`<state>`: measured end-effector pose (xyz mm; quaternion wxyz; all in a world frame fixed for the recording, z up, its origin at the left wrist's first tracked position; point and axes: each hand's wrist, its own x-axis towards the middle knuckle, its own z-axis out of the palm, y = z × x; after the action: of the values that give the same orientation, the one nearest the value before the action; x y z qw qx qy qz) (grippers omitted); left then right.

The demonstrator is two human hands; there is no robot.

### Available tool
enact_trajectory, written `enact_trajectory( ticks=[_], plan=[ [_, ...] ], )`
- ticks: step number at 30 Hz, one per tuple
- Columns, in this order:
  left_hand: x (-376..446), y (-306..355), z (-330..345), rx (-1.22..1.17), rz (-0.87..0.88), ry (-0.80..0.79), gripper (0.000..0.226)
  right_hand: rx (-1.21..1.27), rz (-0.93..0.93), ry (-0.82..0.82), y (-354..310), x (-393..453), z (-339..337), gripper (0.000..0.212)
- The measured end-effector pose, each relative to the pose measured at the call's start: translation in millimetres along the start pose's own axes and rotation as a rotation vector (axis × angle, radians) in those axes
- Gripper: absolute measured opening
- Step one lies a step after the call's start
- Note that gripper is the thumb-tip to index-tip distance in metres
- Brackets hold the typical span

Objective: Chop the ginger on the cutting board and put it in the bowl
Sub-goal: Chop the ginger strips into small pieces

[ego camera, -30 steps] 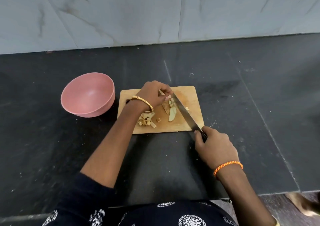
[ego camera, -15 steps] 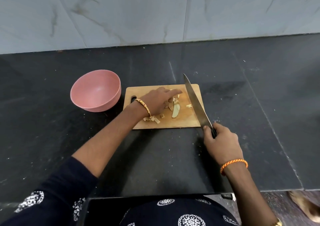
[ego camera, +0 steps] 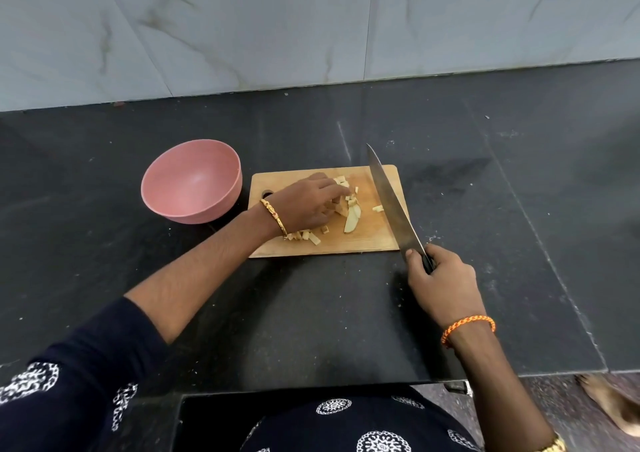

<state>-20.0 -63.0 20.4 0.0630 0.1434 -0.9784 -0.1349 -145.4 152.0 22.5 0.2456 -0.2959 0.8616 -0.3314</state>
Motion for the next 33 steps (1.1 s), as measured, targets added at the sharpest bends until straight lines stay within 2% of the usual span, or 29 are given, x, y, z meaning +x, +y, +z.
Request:
enact_trajectory(
  ticks=[4, 9, 14, 17, 19, 23, 27, 31, 33],
  plan=[
    [0, -4, 5, -0.016, 0.005, -0.002, 0.042, 0.016, -0.007, -0.011, 0, 0, -1, 0.031],
    [6, -3, 8, -0.012, -0.040, -0.057, 0.053, 0.021, -0.006, -0.008, 1, 0, 1, 0.032],
    [11, 1, 7, -0.038, -0.051, -0.035, 0.048, 0.037, -0.005, -0.008, 1, 1, -1, 0.032],
    [4, 4, 7, -0.005, 0.140, 0.085, 0.029, 0.038, 0.005, 0.008, 2, 1, -2, 0.031],
    [2, 6, 8, 0.038, 0.279, 0.083, 0.023, 0.037, 0.010, 0.013, 3, 2, -3, 0.031],
    [12, 6, 5, 0.051, 0.373, -0.035, 0.019, 0.040, 0.012, 0.004, 3, 1, -4, 0.029],
    [20, 7, -4, 0.190, 0.483, -0.124, 0.023, 0.034, 0.018, -0.008, 1, -1, -5, 0.030],
    [24, 8, -5, 0.325, 0.551, -0.112, 0.027, 0.020, 0.027, 0.009, -1, -4, -7, 0.033],
    [22, 7, -1, 0.376, 0.577, -0.073, 0.016, 0.014, 0.034, 0.000, -2, -5, -8, 0.032]
  ],
)
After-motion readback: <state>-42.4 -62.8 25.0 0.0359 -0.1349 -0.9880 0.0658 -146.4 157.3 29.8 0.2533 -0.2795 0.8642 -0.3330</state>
